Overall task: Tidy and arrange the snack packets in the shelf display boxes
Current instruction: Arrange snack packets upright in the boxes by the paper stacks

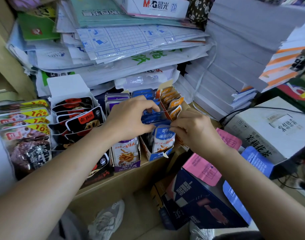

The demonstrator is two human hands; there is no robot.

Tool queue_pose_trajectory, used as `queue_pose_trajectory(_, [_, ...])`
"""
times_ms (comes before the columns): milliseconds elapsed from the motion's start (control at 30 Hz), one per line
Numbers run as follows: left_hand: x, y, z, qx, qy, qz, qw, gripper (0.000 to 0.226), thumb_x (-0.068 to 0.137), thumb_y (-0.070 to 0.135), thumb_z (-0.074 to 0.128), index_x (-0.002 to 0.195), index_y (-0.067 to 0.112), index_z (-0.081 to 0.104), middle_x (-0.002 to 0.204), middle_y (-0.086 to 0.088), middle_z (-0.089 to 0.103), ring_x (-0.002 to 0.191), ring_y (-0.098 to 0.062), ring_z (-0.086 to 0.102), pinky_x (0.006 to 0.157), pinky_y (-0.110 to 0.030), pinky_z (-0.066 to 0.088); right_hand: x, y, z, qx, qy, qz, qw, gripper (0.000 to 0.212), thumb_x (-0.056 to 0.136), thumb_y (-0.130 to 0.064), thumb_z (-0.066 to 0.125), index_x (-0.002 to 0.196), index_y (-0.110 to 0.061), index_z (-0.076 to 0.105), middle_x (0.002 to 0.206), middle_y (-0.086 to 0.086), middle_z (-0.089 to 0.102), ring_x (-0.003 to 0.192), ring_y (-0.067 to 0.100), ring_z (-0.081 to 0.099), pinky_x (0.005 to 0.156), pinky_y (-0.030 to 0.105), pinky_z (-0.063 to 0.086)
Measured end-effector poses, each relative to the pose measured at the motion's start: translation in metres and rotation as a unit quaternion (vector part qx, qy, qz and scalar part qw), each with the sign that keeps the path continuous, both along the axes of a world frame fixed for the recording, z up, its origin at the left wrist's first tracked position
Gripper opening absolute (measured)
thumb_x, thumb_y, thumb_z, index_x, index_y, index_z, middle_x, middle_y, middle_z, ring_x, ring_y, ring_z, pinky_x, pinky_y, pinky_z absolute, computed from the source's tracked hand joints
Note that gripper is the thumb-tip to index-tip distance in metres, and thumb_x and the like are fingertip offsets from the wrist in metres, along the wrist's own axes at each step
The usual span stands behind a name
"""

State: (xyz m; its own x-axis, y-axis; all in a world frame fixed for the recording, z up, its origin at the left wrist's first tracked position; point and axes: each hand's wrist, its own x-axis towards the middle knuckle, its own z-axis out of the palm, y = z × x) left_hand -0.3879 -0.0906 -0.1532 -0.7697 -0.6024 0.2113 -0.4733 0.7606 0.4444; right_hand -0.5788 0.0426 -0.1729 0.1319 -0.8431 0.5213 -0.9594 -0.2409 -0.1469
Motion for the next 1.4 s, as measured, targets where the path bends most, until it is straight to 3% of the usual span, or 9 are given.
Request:
queue_pose_trajectory(233, [0.002,-0.002,-0.001,0.006,-0.007,-0.004,1.0,0.044,0.078,0.047,0.082,0.119,0.047,0.065,0.1,0.02,0.054,0.093,-0.006,0.055,0.063,-0.027,0.034,0.0,-0.003,-0.001,0.049,0.024,0.023,0.998,0.007,0.08,-0.012,0.081,0.083,-0.01,0.076,0.081,0.003,0.071,0.077,0.018,0.067,0.071,0.027,0.046])
queue_pose_trajectory(433, [0.005,-0.001,-0.001,0.024,0.019,0.008,1.0,0.05,0.076,0.046,0.083,0.123,0.042,0.066,0.107,0.019,0.06,0.094,-0.005,0.056,0.069,-0.028,0.038,0.006,0.008,0.002,0.093,-0.142,-0.095,0.981,0.049,0.079,-0.022,0.084,0.122,-0.016,0.062,0.119,0.001,0.06,0.093,0.011,0.061,0.071,0.025,0.055])
queue_pose_trajectory(567, [0.007,0.001,0.002,0.046,0.022,-0.006,0.999,0.056,0.073,0.035,0.089,0.123,0.041,0.066,0.108,0.02,0.059,0.094,0.0,0.057,0.076,-0.025,0.045,0.011,0.004,-0.002,0.146,-0.091,-0.089,0.981,0.049,0.085,-0.03,0.077,0.131,-0.022,0.062,0.129,-0.001,0.057,0.119,0.013,0.057,0.088,0.03,0.057])
queue_pose_trajectory(700, [0.02,-0.005,0.009,0.113,-0.024,-0.071,0.991,0.074,0.071,0.017,0.091,0.131,0.043,0.058,0.117,0.024,0.053,0.106,0.005,0.055,0.081,-0.019,0.055,0.012,-0.002,-0.002,0.181,-0.127,-0.089,0.971,0.048,0.083,-0.026,0.08,0.127,-0.023,0.062,0.111,-0.01,0.055,0.101,0.0,0.051,0.08,0.011,0.046])
queue_pose_trajectory(767, [0.026,-0.008,0.012,0.12,0.006,-0.076,0.99,0.067,0.072,0.008,0.088,0.124,0.042,0.061,0.118,0.02,0.056,0.108,0.002,0.057,0.086,-0.023,0.055,0.01,-0.004,-0.002,0.199,-0.119,-0.083,0.969,0.038,0.082,-0.029,0.081,0.117,-0.027,0.067,0.103,-0.012,0.063,0.093,-0.006,0.048,0.073,0.006,0.038])
queue_pose_trajectory(933, [0.032,-0.006,0.017,0.09,0.016,-0.088,0.992,0.034,0.074,0.02,0.089,0.089,0.038,0.065,0.1,0.014,0.058,0.096,-0.003,0.059,0.082,-0.029,0.051,0.005,0.002,-0.001,0.213,-0.116,-0.072,0.968,0.039,0.082,-0.028,0.081,0.118,-0.028,0.068,0.096,-0.017,0.056,0.092,-0.002,0.05,0.077,0.015,0.043])
queue_pose_trajectory(1067, [0.026,0.001,0.013,0.047,-0.078,-0.087,0.992,0.034,0.074,0.036,0.088,0.099,0.043,0.066,0.106,0.02,0.056,0.098,0.001,0.055,0.082,-0.027,0.046,0.01,0.005,-0.002,0.185,-0.128,-0.074,0.972,0.056,0.083,-0.024,0.08,0.135,-0.026,0.059,0.103,-0.013,0.05,0.098,0.004,0.051,0.085,0.024,0.049])
queue_pose_trajectory(1200, [0.017,0.008,0.014,-0.006,-0.1,-0.072,0.992,0.033,0.081,0.028,0.083,0.107,0.041,0.068,0.093,0.026,0.059,0.093,-0.002,0.059,0.085,-0.031,0.051,0.01,0.003,-0.005,0.18,-0.132,-0.071,0.972,0.039,0.086,-0.025,0.077,0.124,-0.026,0.065,0.109,-0.009,0.058,0.099,0.001,0.05,0.084,0.022,0.05])
queue_pose_trajectory(1400, [0.014,-0.001,0.009,0.059,0.039,-0.037,0.997,0.032,0.084,0.001,0.074,0.101,0.027,0.079,0.082,0.019,0.07,0.077,0.004,0.067,0.074,-0.014,0.055,0.006,-0.004,0.001,0.141,-0.19,-0.105,0.966,0.031,0.088,-0.024,0.075,0.119,-0.025,0.069,0.106,-0.01,0.059,0.089,-0.005,0.057,0.066,0.004,0.044])
